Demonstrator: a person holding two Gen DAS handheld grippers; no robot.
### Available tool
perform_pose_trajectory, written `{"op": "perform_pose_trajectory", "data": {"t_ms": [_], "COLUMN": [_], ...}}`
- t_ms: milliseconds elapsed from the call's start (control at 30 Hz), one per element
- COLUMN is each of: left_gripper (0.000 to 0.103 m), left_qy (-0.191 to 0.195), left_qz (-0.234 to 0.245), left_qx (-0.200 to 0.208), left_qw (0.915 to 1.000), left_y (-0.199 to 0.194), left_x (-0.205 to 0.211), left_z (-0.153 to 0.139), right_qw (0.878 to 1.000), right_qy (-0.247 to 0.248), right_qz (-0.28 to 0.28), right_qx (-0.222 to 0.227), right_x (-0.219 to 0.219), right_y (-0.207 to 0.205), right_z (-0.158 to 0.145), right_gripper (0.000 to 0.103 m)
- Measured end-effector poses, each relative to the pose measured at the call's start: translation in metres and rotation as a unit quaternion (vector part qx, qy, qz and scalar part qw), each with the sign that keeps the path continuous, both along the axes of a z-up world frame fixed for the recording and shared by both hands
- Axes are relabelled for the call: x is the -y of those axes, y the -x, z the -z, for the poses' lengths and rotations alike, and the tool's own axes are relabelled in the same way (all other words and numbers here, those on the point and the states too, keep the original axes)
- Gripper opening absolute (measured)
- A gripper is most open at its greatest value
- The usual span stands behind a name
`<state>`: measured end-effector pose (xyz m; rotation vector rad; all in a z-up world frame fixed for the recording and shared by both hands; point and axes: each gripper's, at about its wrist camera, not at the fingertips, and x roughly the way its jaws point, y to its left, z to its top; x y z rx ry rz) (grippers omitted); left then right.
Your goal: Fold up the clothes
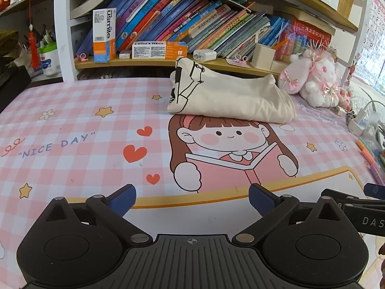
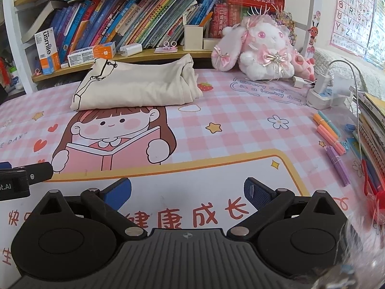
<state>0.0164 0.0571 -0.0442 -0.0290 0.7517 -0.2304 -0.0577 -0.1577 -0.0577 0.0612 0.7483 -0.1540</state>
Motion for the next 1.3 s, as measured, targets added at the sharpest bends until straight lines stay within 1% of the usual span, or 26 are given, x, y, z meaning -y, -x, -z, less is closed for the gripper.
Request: {"op": "perform_pose_trajectory", "data": {"t_ms": [700,867,1000,1300], "left_gripper": [0.101,0.101,0.103,0.103], "left_qy": [0.008,0.013,0.010,0.009], "left_qz": [-0.002,0.003,0.007,0.010], "left_qx": [-0.003,-0.009,-0.007,0.001], "left_qw": [1.0000,0.9999,0.9999,0.9999], "left_y": [-0.0011,-0.0008,0.0020,0.0056], "left_x": [-0.0006,-0.0006,0.0018,0.0040], "left_z": [0.0007,0.0004,0.0000,-0.0010], "right_qw": [1.000,1.000,1.000,1.000], "right_qy": [-0.004,-0.004,-0.002,-0.001], "right_qz": [-0.008,-0.010,-0.010,-0.004], "right_qx": [-0.005,-0.005,-0.005,-0.005], "right_x": [-0.0057,-0.0062,-0.0070,-0.0042], "right_y": [0.0003,0.0005,0.0013,0.0074], "right_z": [0.0002,-0.0002,-0.0004,-0.0001], "right_gripper": [0.101,0.101,0.101,0.101]}}
